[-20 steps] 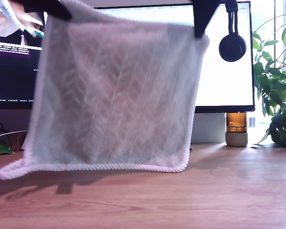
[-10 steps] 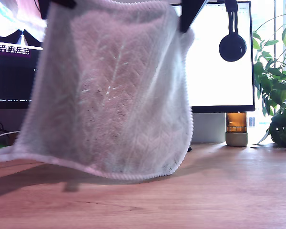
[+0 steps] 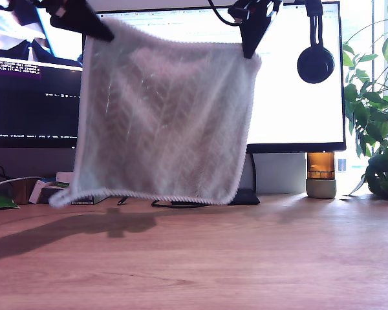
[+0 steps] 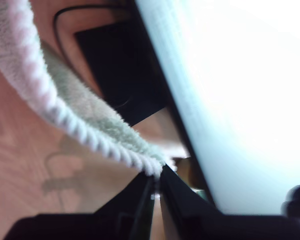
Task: Fold the tea towel to a neat square and place it to the right
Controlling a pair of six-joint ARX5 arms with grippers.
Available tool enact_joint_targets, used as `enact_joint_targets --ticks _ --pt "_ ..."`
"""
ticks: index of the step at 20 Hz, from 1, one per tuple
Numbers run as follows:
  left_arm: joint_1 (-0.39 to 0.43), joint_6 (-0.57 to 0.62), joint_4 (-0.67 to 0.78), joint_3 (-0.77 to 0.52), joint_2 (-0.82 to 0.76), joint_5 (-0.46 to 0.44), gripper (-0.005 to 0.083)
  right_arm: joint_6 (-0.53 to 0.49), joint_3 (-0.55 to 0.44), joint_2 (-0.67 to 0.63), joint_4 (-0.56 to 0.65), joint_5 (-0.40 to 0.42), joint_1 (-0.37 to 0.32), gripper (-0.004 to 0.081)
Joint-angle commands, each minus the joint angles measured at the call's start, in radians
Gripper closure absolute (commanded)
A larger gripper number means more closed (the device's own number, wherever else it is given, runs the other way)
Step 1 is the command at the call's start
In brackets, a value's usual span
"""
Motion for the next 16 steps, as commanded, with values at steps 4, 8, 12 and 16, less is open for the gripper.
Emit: enact_joint_targets --ticks 4,8,12,16 --pt "-0.003 -0.010 -0.281 -0.002 0.020 0.090 0.0797 0.123 -0.011 0.010 -0.222 -0.257 0.013 0.0783" --pt "-0.005 -0.043 -0.393 -0.002 0.089 0.140 0.0797 0.162 -0.012 0.092 -0.299 -0.312 0.023 0.0783" --pt "-0.030 -0.052 -0.472 -0.002 0.139 0.142 0.0797 0.188 -0.012 0.136 -0.352 -0.369 0.031 0.0783" --pt "-0.060 -0.060 -0.536 -0.002 0.142 0.146 0.0797 0.231 -0.012 0.144 -0.378 -0.422 0.037 0.0783"
